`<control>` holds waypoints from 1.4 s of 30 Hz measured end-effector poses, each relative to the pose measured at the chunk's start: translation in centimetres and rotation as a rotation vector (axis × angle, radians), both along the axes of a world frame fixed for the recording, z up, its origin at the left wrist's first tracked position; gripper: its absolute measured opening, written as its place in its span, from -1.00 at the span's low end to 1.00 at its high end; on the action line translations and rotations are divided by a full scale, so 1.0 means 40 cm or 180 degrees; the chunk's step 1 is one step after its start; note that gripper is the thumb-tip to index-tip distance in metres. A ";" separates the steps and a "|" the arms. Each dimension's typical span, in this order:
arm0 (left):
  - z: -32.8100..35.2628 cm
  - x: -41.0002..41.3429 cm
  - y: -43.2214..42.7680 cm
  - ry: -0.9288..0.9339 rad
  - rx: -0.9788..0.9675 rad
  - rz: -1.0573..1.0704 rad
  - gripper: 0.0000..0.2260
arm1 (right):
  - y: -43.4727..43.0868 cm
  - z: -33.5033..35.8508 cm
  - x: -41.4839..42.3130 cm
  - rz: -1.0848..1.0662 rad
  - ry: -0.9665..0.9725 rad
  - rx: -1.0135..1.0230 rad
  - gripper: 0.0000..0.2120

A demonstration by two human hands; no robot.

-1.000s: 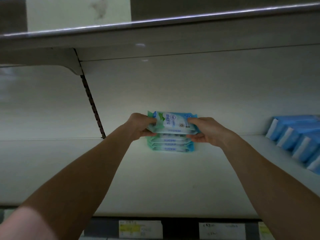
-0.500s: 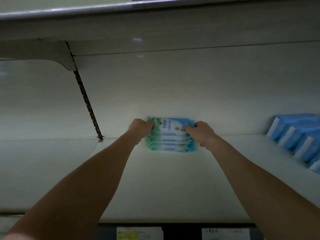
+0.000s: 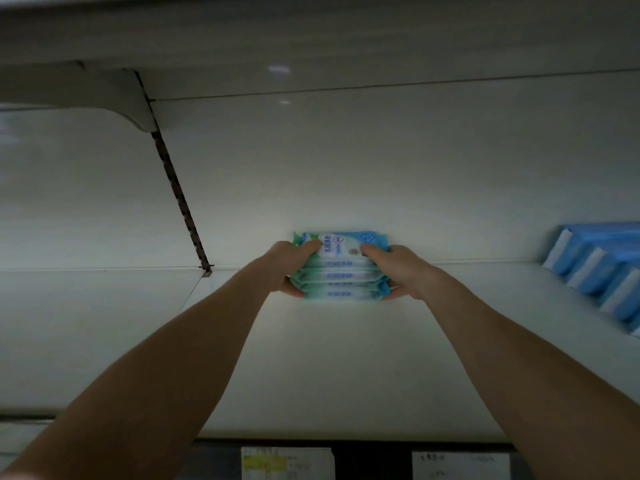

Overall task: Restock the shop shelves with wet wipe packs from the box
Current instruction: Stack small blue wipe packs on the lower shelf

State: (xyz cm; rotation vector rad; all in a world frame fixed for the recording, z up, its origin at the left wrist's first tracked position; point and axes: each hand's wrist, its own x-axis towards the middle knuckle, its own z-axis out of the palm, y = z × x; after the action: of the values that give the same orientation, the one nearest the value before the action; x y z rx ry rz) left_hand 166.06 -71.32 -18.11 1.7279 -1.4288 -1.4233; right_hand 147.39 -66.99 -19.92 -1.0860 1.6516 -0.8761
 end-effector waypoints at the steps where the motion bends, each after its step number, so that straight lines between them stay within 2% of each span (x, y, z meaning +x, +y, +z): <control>1: 0.008 -0.001 0.003 -0.0133 -0.0114 -0.0027 -0.53 | -0.004 0.004 -0.004 0.0000 0.0348 -0.0093 -0.50; 4: 0.022 0.008 -0.005 -0.1016 -0.1056 -0.0180 -0.38 | -0.001 0.020 -0.012 -0.0029 0.1867 -0.0931 -0.38; 6: 0.029 0.023 -0.004 -0.1652 -0.1699 -0.0607 -0.30 | 0.012 0.026 -0.009 0.0231 0.2092 -0.1567 -0.39; 8: 0.028 0.030 0.005 -0.2189 -0.1844 -0.1302 -0.22 | 0.021 0.016 -0.006 0.0759 0.2281 -0.1548 -0.34; 10: 0.018 0.028 0.013 -0.2676 -0.1812 -0.1693 -0.21 | 0.025 -0.005 -0.004 0.1082 0.2654 -0.1375 -0.32; 12: 0.009 0.022 0.016 -0.2795 -0.1875 -0.1695 -0.27 | 0.025 -0.014 -0.002 0.1090 0.2800 -0.1472 -0.37; 18: 0.016 0.005 0.030 -0.2611 -0.2053 -0.1610 -0.42 | 0.016 -0.016 -0.005 0.1052 0.2913 -0.1748 -0.47; 19: 0.017 0.006 0.031 -0.2641 -0.2038 -0.1619 -0.41 | 0.016 -0.018 -0.007 0.1076 0.2832 -0.1730 -0.46; 21: 0.018 0.011 0.029 -0.2737 -0.1970 -0.1626 -0.38 | 0.020 -0.015 -0.010 0.0860 0.2065 -0.1666 -0.44; 23: 0.016 0.015 0.024 -0.2797 -0.1877 -0.1619 -0.33 | 0.021 -0.002 -0.024 0.0106 0.1174 -0.1473 -0.49; 25: 0.012 0.018 0.017 -0.2704 -0.1786 -0.1598 -0.30 | 0.012 0.002 -0.045 -0.0581 0.1095 -0.1205 -0.62; 26: 0.010 0.018 0.013 -0.2576 -0.1724 -0.1582 -0.28 | 0.009 0.002 -0.054 -0.0715 0.1110 -0.0970 -0.70; 28: 0.013 0.019 0.008 -0.1986 -0.1469 -0.1430 -0.23 | 0.012 -0.002 -0.057 -0.0638 0.0779 -0.0427 -0.89; 29: 0.015 0.020 0.005 -0.1521 -0.1307 -0.1215 -0.22 | 0.015 -0.004 -0.055 -0.0557 0.0578 -0.0214 -0.91; 31: 0.017 0.026 0.000 -0.0647 -0.1061 -0.0532 -0.31 | 0.018 -0.009 -0.053 -0.0508 0.0289 -0.0029 -0.83; 33: 0.016 0.036 -0.006 -0.0207 -0.0716 0.0072 -0.47 | 0.013 -0.013 -0.055 -0.0544 0.0124 0.0011 -0.81; 36: 0.009 0.045 0.001 0.0026 -0.0136 0.0120 -0.61 | 0.006 -0.014 -0.054 -0.0558 -0.0004 0.0138 -0.84; 42: 0.010 0.014 0.009 -0.0055 -0.0191 -0.0040 -0.66 | 0.007 -0.015 -0.046 -0.0483 -0.0335 0.0239 -0.88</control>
State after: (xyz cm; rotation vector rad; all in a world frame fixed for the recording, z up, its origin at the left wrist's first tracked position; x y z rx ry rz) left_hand 166.62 -70.94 -17.71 1.7010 -1.4787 -1.3610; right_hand 145.55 -66.73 -20.52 -0.8577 1.6812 -0.9447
